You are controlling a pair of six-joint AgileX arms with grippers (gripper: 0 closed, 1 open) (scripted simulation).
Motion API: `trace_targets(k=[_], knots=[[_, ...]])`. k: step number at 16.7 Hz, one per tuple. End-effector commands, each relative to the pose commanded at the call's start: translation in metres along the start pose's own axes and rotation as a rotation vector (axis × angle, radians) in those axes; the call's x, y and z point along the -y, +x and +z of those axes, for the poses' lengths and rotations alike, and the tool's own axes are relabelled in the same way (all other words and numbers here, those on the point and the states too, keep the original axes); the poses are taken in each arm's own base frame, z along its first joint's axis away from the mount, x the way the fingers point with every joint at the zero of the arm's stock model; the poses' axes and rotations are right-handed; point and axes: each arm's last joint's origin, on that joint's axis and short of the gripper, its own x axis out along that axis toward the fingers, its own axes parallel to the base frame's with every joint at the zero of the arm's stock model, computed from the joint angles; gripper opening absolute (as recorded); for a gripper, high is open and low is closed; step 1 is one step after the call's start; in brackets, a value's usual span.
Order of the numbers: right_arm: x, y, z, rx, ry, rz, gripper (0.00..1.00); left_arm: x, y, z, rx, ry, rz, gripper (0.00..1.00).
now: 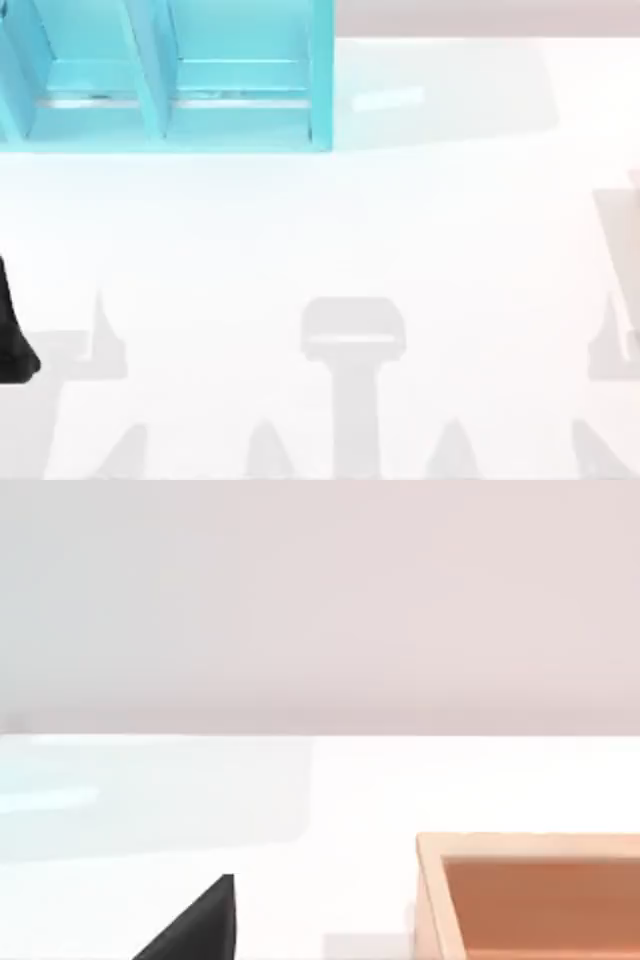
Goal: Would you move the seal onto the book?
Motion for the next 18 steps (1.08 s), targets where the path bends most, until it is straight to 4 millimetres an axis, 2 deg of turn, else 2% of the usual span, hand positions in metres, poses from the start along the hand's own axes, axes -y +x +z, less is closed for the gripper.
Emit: trace_targets(k=[4,7,10,14,16,18], knots=[[0.0,0.0,0.0,0.0,0.0,0.0,1.0,-0.001,0.001,0.005,0.007,0.001,-0.001,1.0],[0.0,0.0,0.0,0.0,0.0,0.0,1.0,-0.004,0.007,0.025,0.025,0.006,-0.006,1.0],[0.0,0.0,0.0,0.0,0.0,0.0,1.0,-0.01,0.025,0.052,0.032,0.014,-0.012,1.0],[0.0,0.0,0.0,0.0,0.0,0.0,1.0,-0.031,0.075,0.08,0.013,0.023,-0.02,1.0],[0.0,0.0,0.0,0.0,0.0,0.0,1.0,-0.048,0.109,0.084,-0.005,0.025,-0.025,1.0],[0.0,0.0,0.0,0.0,0.0,0.0,1.0,-0.07,0.146,0.076,-0.026,0.024,-0.029,1.0]])
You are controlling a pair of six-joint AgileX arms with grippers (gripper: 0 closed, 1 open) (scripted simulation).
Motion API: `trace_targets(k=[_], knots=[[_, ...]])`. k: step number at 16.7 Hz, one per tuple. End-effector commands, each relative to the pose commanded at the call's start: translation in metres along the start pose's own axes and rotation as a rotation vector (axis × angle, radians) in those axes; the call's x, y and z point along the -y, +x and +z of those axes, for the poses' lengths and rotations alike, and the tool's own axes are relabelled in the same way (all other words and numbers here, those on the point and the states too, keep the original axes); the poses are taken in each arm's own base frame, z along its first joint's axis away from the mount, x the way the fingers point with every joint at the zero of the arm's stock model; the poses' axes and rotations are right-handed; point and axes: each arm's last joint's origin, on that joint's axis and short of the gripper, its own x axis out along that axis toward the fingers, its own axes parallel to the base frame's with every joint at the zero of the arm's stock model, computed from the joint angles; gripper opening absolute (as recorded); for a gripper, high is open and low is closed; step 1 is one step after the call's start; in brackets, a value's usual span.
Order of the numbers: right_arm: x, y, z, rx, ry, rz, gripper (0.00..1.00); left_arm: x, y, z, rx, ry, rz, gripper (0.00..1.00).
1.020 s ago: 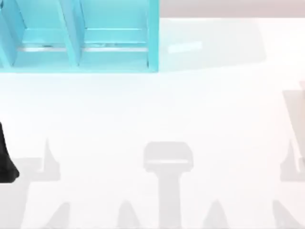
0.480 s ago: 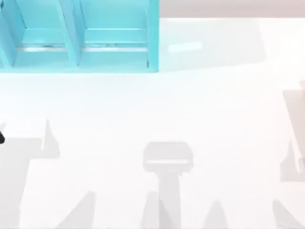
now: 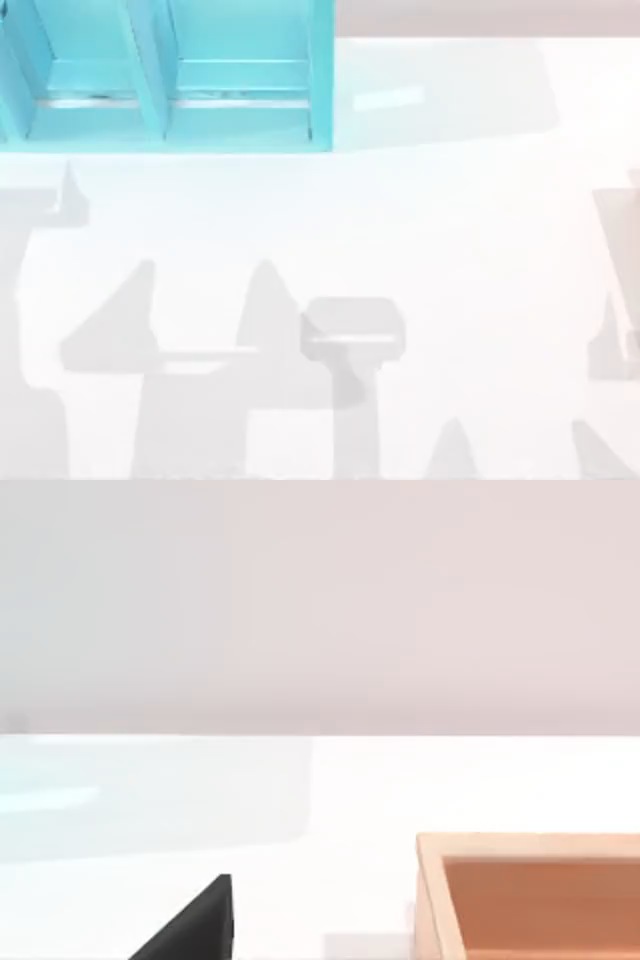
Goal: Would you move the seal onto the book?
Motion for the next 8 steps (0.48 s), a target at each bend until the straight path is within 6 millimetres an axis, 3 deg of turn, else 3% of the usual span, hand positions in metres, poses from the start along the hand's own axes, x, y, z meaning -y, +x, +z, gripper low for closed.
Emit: trace_targets(k=[4,8], knots=[[0.0,0.0,0.0,0.0,0.0,0.0,1.0,-0.053,0.062,-0.044,-0.041,-0.009,-0.008,1.0],[0.0,0.0,0.0,0.0,0.0,0.0,1.0,-0.097,0.095,-0.105,-0.067,-0.018,-0.015,1.0]])
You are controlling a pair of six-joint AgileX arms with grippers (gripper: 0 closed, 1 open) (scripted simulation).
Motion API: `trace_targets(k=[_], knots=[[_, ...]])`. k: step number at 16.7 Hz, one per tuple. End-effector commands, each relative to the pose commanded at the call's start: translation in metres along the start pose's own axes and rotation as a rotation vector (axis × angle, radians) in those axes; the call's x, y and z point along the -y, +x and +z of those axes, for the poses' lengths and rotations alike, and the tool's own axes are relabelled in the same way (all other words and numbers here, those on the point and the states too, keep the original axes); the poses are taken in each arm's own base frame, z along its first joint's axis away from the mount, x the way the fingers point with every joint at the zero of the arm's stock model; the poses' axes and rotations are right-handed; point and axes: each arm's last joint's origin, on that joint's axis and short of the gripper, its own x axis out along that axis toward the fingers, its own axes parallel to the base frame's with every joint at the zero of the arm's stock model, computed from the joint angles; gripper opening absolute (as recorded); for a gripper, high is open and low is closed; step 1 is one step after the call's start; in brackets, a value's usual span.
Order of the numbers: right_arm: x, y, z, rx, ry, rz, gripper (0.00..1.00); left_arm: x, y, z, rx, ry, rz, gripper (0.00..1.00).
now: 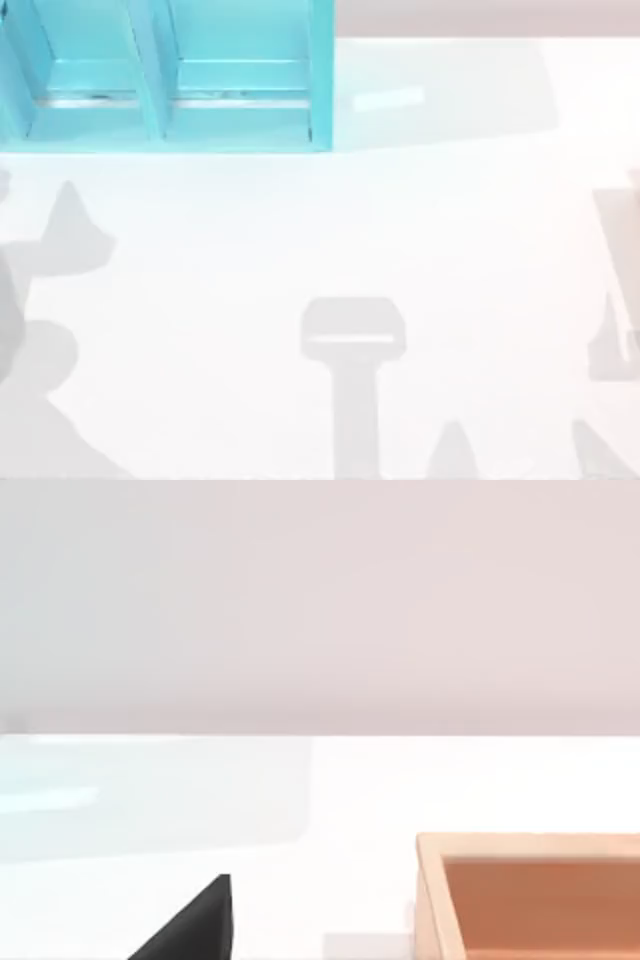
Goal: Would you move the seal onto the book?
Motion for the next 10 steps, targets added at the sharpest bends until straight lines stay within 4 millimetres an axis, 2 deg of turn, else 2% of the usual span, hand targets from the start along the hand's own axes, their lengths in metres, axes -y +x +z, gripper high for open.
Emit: trace_targets(k=[2,4,10], knots=[[0.0,0.0,0.0,0.0,0.0,0.0,1.0,-0.015,0.008,-0.023,-0.003,-0.001,-0.002,1.0],[0.0,0.0,0.0,0.0,0.0,0.0,1.0,-0.025,0.012,-0.038,-0.003,0.0,-0.004,1.0],[0.0,0.0,0.0,0.0,0.0,0.0,1.0,-0.026,0.014,-0.044,-0.007,-0.002,-0.007,1.0]])
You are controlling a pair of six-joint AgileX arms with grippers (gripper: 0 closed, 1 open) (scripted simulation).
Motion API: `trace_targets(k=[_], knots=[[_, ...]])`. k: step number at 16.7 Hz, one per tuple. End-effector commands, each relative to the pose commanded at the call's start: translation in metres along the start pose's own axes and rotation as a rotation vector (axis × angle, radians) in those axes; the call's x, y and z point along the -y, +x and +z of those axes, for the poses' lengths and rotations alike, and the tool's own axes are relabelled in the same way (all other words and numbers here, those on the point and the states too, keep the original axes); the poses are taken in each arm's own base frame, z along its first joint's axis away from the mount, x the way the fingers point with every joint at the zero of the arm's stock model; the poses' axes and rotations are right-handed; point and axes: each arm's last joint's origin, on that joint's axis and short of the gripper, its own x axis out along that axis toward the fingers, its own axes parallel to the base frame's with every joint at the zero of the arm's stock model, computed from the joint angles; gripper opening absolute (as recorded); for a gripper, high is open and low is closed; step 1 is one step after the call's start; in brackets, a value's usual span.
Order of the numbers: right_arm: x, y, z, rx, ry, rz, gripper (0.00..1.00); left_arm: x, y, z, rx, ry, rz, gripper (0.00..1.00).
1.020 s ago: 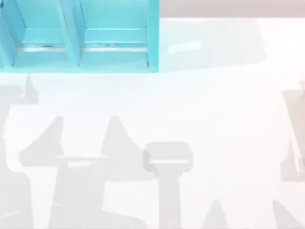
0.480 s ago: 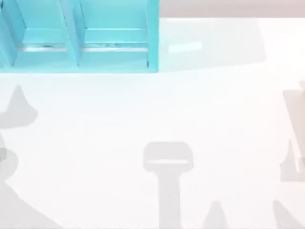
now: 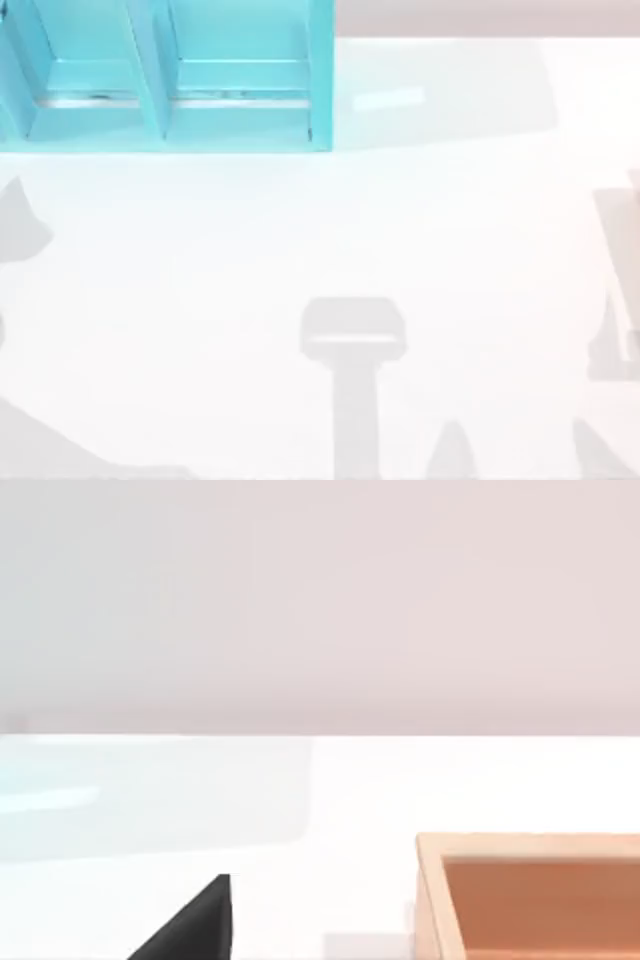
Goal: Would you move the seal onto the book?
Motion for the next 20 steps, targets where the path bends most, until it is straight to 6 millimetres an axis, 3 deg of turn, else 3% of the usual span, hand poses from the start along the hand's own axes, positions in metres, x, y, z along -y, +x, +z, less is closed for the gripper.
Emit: trace_targets(k=[4,13,18,20], knots=[[0.0,0.0,0.0,0.0,0.0,0.0,1.0,-0.003,0.016,0.0,0.004,0.003,0.003,1.0],[0.0,0.0,0.0,0.0,0.0,0.0,1.0,-0.003,0.097,0.001,0.005,0.003,0.003,1.0],[0.0,0.0,0.0,0.0,0.0,0.0,1.0,-0.003,0.1,0.001,0.004,0.003,0.003,1.0],[0.0,0.0,0.0,0.0,0.0,0.0,1.0,-0.003,0.1,0.001,0.004,0.003,0.003,0.85]])
